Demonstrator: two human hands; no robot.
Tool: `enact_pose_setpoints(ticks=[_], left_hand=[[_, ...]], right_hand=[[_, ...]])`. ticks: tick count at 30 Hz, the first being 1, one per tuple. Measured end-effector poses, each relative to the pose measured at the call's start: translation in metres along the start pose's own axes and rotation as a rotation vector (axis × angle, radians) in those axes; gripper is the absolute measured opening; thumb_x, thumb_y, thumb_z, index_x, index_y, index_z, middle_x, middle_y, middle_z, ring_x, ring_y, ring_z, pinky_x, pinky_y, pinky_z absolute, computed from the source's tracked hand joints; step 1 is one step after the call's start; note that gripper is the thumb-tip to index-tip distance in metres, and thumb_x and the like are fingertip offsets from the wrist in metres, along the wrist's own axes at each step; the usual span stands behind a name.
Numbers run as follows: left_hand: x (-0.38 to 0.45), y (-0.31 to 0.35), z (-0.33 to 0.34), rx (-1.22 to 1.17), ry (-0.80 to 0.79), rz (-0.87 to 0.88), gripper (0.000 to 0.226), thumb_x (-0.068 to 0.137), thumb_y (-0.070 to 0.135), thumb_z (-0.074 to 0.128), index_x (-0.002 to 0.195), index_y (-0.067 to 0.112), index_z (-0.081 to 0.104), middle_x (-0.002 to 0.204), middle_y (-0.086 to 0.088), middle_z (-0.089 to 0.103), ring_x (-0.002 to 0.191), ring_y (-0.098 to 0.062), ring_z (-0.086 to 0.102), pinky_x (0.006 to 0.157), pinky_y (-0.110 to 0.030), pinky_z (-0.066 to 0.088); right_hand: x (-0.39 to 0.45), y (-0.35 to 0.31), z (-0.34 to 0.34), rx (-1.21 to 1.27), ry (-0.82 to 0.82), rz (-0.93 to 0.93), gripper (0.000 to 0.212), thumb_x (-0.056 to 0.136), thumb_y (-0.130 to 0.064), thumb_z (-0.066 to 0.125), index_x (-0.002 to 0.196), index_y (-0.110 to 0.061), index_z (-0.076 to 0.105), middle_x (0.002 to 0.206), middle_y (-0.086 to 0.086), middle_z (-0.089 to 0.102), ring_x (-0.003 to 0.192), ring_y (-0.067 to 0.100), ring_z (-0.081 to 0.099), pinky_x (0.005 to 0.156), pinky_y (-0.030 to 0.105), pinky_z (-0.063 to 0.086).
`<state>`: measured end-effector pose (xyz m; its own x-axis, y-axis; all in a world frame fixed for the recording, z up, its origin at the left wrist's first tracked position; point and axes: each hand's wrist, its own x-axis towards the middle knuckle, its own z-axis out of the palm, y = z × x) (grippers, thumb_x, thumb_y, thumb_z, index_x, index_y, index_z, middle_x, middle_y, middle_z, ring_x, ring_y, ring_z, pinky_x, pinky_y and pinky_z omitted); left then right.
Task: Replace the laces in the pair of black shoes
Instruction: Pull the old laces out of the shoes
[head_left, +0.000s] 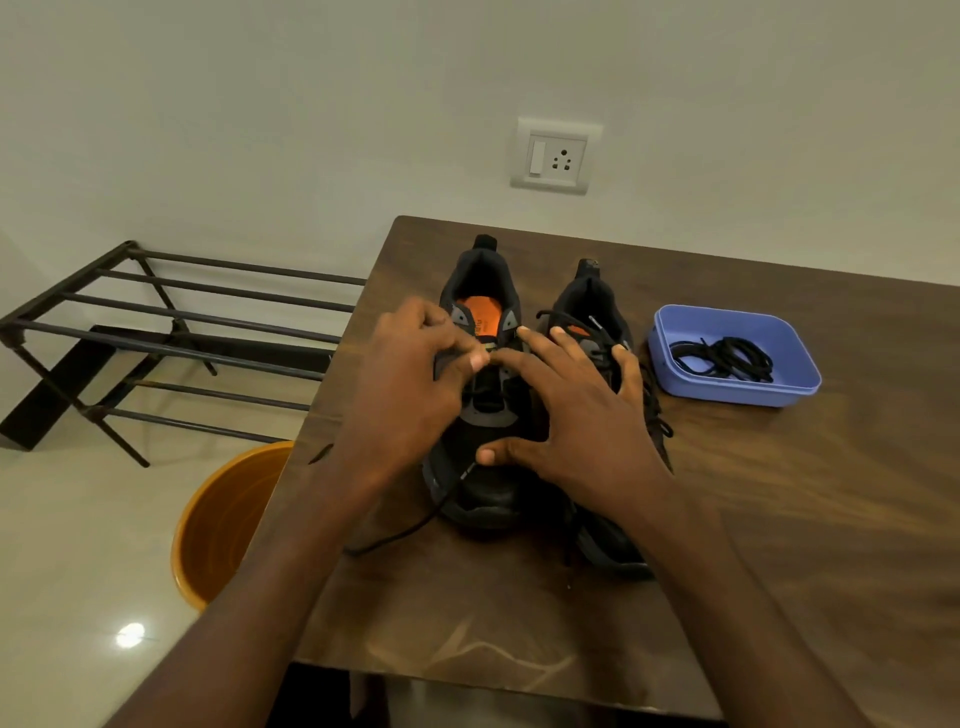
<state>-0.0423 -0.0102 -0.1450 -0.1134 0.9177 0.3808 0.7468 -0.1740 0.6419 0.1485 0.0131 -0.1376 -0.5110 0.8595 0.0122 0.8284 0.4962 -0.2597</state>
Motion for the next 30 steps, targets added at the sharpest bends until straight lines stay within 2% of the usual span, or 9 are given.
enact_pose_setpoints(ticks=[8,12,15,17,20,22,24,27,30], left_hand=[[-0.005,0.004,0.013,0.183,-0.084,0.08,0.006,0.091,0.026,0.076,0.093,0.021,0.077,0.102,0.008,0.044,0.1,-0.014,0.042,0.083,-0.034,0.045],[-0.003,0.005,0.013,-0.014,-0.071,-0.096,0.014,0.095,0.017,0.072,0.085,0.024,0.066,0.1,0.007,0.049,0.098,-0.014,0.053,0.082,-0.032,0.053],[-0.004,0.017,0.002,-0.289,-0.064,-0.309,0.02,0.101,0.013,0.063,0.084,0.024,0.067,0.098,0.007,0.061,0.087,0.004,0.062,0.071,-0.011,0.05],[-0.005,0.019,-0.002,-0.432,-0.099,-0.37,0.02,0.104,0.012,0.057,0.09,0.018,0.07,0.09,0.004,0.07,0.08,0.006,0.066,0.069,-0.011,0.052],[-0.005,0.015,-0.001,-0.266,-0.101,-0.246,0.009,0.102,0.022,0.061,0.097,0.02,0.068,0.081,0.006,0.072,0.079,-0.005,0.069,0.078,-0.033,0.06],[-0.005,0.012,0.001,-0.11,-0.132,-0.135,0.008,0.098,0.03,0.067,0.104,0.024,0.067,0.086,0.01,0.071,0.08,-0.003,0.067,0.087,-0.028,0.056],[-0.007,0.014,0.003,0.181,-0.147,-0.031,0.014,0.097,0.034,0.069,0.109,0.028,0.07,0.099,0.013,0.07,0.092,-0.001,0.059,0.093,-0.011,0.027],[-0.007,0.013,0.006,0.403,-0.078,0.005,0.006,0.097,0.036,0.068,0.098,0.034,0.074,0.096,0.016,0.067,0.101,-0.007,0.055,0.082,-0.029,0.012],[-0.004,0.009,0.007,0.048,-0.02,-0.07,0.008,0.097,0.027,0.07,0.089,0.027,0.073,0.085,0.013,0.07,0.088,-0.003,0.064,0.09,-0.035,0.044]], right_hand=[[0.0,0.002,0.002,-0.026,0.002,-0.001,0.102,0.074,-0.087,0.054,0.159,-0.053,0.008,0.171,-0.019,-0.002,0.158,0.009,-0.01,0.118,0.052,-0.022],[0.0,0.002,0.001,0.003,0.021,0.004,0.103,0.073,-0.086,0.059,0.157,-0.054,0.01,0.172,-0.017,0.001,0.159,0.011,-0.008,0.12,0.054,-0.018],[-0.001,0.003,-0.001,0.028,0.03,0.022,0.102,0.072,-0.083,0.064,0.156,-0.053,0.014,0.172,-0.015,0.002,0.159,0.012,-0.007,0.122,0.055,-0.015],[0.0,0.003,0.0,0.036,0.035,0.025,0.103,0.072,-0.083,0.064,0.157,-0.052,0.016,0.172,-0.017,0.004,0.159,0.011,-0.007,0.122,0.055,-0.015],[0.0,0.001,0.003,0.022,0.049,0.018,0.102,0.071,-0.085,0.061,0.157,-0.051,0.016,0.171,-0.02,0.006,0.159,0.01,-0.005,0.121,0.055,-0.017],[0.001,-0.001,0.004,0.024,0.051,0.015,0.102,0.071,-0.087,0.059,0.157,-0.051,0.016,0.17,-0.022,0.006,0.159,0.01,-0.005,0.12,0.054,-0.018],[0.002,-0.001,0.003,0.023,0.05,0.02,0.103,0.071,-0.088,0.058,0.157,-0.051,0.016,0.17,-0.022,0.006,0.159,0.01,-0.004,0.12,0.054,-0.019],[0.004,-0.003,0.002,0.017,0.031,0.022,0.103,0.071,-0.087,0.059,0.157,-0.051,0.015,0.17,-0.023,0.005,0.159,0.01,-0.004,0.12,0.057,-0.018],[0.003,-0.003,0.0,0.028,0.029,0.031,0.103,0.071,-0.085,0.061,0.156,-0.051,0.016,0.17,-0.024,0.006,0.159,0.009,-0.003,0.121,0.057,-0.017]])
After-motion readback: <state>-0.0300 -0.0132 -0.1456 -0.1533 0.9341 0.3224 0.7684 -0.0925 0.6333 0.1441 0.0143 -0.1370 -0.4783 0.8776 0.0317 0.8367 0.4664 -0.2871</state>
